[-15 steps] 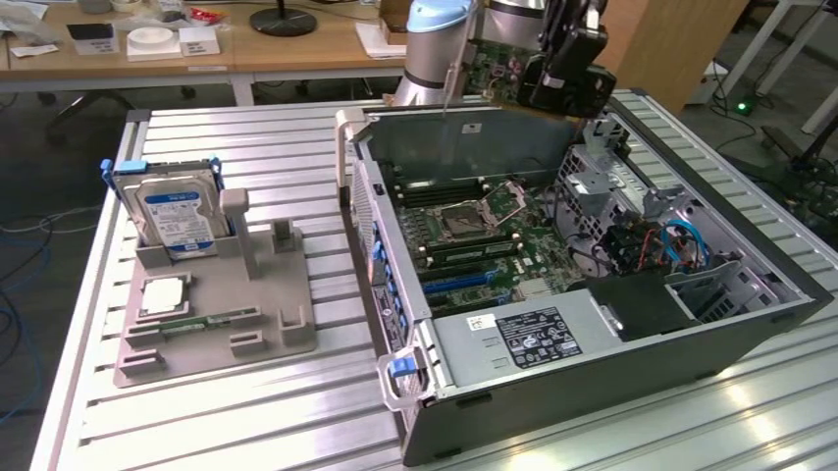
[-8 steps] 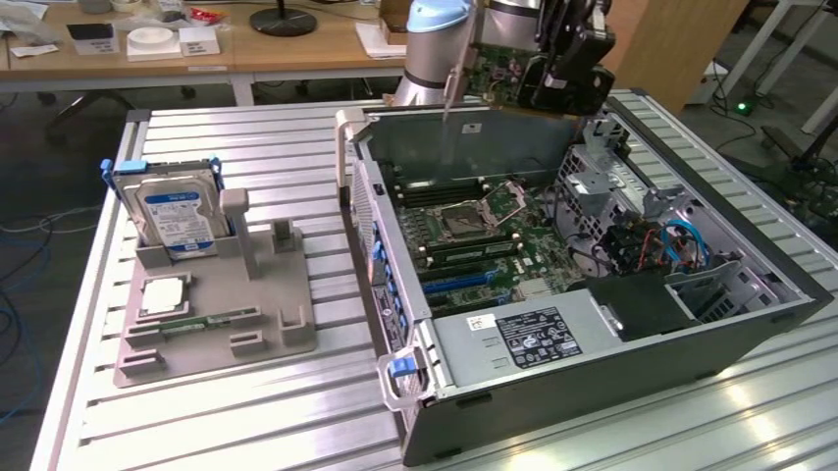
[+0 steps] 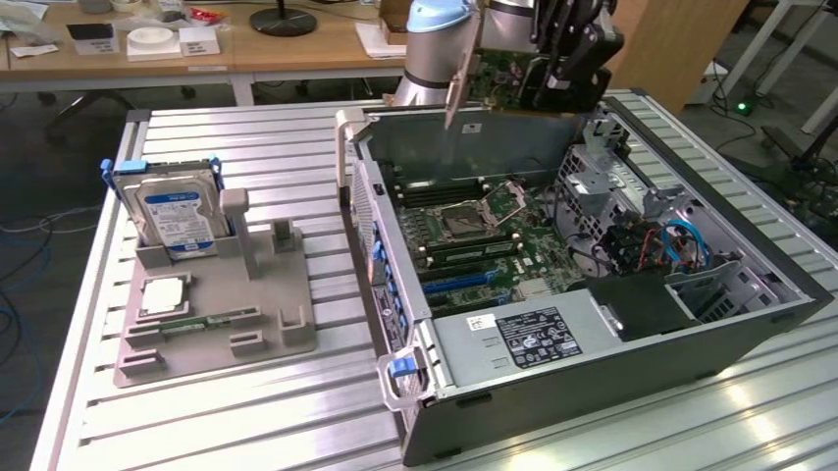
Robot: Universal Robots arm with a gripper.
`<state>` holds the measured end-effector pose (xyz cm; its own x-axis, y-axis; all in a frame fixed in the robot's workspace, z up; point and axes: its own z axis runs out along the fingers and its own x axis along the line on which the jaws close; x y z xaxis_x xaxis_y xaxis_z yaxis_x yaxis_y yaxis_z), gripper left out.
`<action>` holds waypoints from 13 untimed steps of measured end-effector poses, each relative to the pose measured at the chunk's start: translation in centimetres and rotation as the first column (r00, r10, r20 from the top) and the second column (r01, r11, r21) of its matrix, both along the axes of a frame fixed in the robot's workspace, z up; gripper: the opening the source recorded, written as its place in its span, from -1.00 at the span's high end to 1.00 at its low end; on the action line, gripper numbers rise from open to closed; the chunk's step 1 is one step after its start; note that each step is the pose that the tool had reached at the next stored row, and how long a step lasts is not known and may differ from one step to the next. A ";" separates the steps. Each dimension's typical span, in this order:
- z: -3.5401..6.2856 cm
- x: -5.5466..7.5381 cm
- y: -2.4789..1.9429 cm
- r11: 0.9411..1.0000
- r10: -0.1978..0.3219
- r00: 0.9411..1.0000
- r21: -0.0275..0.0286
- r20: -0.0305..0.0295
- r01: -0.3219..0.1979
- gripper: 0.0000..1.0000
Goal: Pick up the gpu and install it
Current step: 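Insert the gpu into the slot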
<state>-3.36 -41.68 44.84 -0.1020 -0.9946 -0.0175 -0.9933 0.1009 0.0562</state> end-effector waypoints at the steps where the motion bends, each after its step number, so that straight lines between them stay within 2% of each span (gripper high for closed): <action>1: 0.00 0.0 0.00 1.000 0.017 1.000 0.000 0.000 -0.017 0.44; 4: -0.01 0.0 0.00 0.998 0.059 0.998 0.000 0.001 -0.059 0.44; 5: -0.04 0.0 0.00 0.998 0.064 0.998 0.000 0.004 -0.064 0.44; 10: -0.24 0.0 0.00 0.998 0.065 0.997 -0.004 0.046 -0.065 0.44; 13: -0.35 0.0 0.00 0.998 0.065 0.995 -0.009 0.074 -0.064 0.44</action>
